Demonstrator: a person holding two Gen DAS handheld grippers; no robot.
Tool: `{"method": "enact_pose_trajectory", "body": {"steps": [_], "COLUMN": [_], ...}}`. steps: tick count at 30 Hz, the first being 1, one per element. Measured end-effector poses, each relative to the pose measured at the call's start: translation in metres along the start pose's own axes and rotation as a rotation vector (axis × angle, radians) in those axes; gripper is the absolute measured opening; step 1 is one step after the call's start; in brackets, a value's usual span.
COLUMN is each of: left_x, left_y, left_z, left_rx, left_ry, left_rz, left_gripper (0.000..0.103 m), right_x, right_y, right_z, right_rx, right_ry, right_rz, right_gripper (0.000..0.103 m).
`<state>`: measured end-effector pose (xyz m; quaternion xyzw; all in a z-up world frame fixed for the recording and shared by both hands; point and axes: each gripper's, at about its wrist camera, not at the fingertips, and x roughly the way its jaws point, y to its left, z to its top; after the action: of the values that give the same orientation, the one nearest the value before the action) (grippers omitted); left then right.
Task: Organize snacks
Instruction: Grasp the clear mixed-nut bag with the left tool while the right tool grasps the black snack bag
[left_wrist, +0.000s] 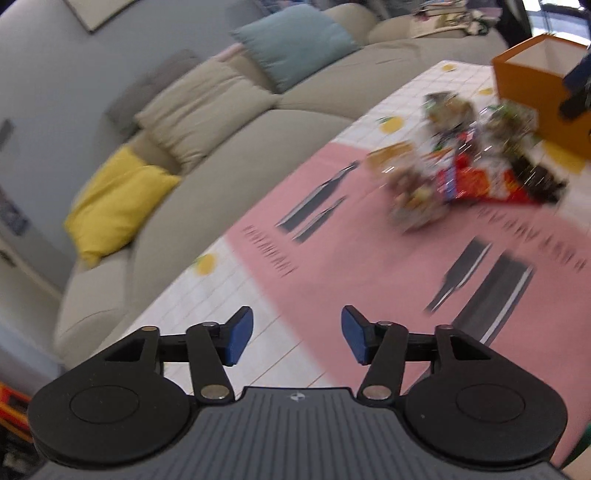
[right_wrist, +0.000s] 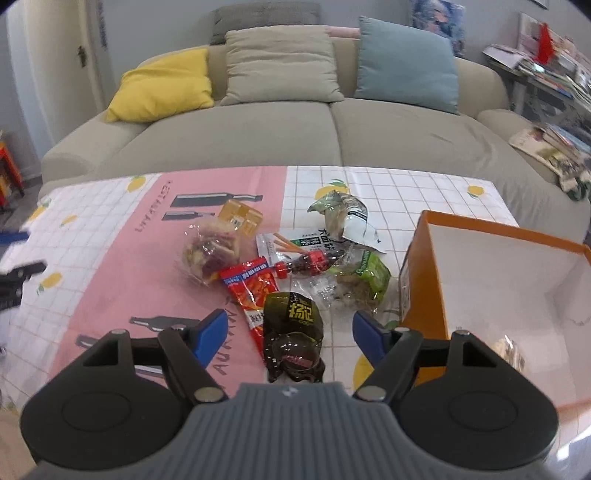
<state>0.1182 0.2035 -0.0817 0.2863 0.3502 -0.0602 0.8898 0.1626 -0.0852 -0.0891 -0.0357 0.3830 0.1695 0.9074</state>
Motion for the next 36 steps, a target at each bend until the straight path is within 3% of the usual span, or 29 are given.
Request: {"method": "enact_pose_trajectory", "body": {"steps": [3,13,24,31,36], "left_x": [0.014,0.059,0.119,0.144,0.159], "left_y": [-0.01,-0.038,-0.042,-0.044,-0.047], "left_z": [0.025,0.08,0.101,0.108,0.111], "left_rx": [0.015,0.03,-0.183,-0.261,-0.311], "left_ry": [-0.002,0.034,0.094,0.119,0.142], "left_rz": [-0.065,-0.224,-0.366,-0.381,-0.375], "left_gripper": [0.082,0.088,0.089,0.089,0.089], "right_x": [0.013,0.068,0.12,0.132,0.135], "right_y": [-0.004,-0.015,-0.011,-0.015,-0.019], "right_z": [0.0,0.0,-0.005,-0.012,-0.013], "right_rx": [-0.022,-0.001,0.012,0.028,0.052], "right_ry": [0.006,0.098,0.154,0.143,0.135], "right_rz": [0.01,0.044,0.041,0.062,0.088], "right_gripper": [0.073,0.073,0.075,0.072,0.061]}}
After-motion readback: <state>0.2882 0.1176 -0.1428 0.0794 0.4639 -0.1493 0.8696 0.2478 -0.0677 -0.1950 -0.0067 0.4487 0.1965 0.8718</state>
